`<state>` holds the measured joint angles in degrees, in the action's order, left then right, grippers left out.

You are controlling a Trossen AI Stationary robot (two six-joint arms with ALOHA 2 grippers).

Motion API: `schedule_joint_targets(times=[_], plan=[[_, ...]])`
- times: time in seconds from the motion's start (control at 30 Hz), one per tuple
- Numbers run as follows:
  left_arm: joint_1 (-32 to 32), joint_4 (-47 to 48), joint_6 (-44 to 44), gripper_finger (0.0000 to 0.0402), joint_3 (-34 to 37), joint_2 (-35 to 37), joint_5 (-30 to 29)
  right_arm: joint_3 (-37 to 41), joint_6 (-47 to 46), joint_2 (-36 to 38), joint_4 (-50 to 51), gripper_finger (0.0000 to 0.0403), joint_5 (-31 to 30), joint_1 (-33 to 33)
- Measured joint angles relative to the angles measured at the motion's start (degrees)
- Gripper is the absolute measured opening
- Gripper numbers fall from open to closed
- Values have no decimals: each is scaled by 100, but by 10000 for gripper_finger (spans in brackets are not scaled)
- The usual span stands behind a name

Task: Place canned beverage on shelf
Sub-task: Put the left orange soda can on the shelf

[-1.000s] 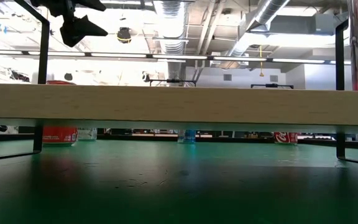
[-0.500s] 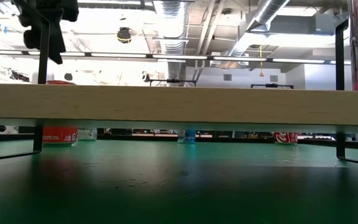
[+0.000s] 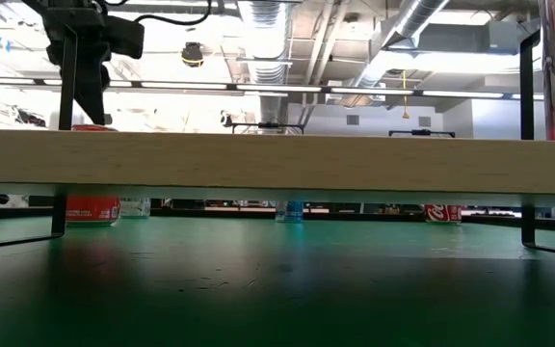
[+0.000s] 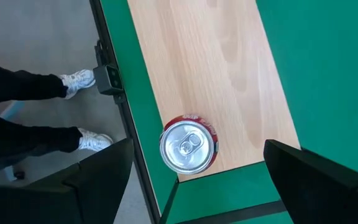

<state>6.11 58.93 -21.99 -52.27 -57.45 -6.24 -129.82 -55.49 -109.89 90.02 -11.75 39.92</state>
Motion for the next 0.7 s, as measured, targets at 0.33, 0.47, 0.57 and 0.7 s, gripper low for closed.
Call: schedule_joint_targets(times=[0.33,0.47,0.57,0.7], plan=[[0,-48,660,368,2,-585,-276,0,8,-4,0,384,140,4],[-2,-65,855,368,8,-998,-315,0,5,-4,0,384,140,4],[0,-90,931,368,9,-1309,-332,0,5,-4,0,384,140,4],[0,-110,1024,368,9,-1638,-355,0,3,-4,0,384,140,4]])
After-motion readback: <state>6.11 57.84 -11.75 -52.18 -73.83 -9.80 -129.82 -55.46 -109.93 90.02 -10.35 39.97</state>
